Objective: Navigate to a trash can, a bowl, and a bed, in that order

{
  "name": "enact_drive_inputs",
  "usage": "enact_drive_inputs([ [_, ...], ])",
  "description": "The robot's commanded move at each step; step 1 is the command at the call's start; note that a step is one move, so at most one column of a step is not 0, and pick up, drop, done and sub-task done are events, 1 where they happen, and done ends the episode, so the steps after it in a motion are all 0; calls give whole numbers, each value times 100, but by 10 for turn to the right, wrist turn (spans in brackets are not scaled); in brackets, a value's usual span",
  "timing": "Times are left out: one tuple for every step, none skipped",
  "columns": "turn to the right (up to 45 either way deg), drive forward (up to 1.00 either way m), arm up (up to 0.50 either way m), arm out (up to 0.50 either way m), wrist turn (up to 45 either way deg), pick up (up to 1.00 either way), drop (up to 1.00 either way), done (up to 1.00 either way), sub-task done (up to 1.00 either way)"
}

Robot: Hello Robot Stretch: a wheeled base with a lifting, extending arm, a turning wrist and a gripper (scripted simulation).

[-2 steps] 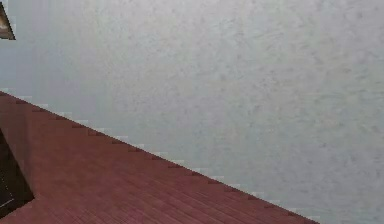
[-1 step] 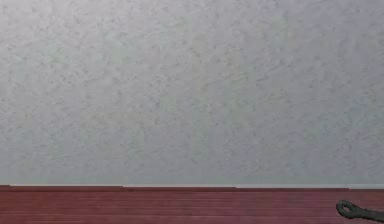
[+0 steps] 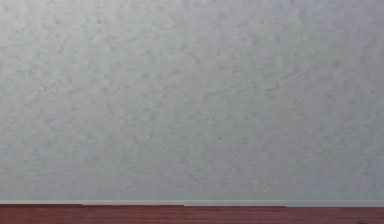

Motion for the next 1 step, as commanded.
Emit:
enact_drive_inputs([
  [-450, 0, 0, 0, 0, 0, 0, 0, 0],
])
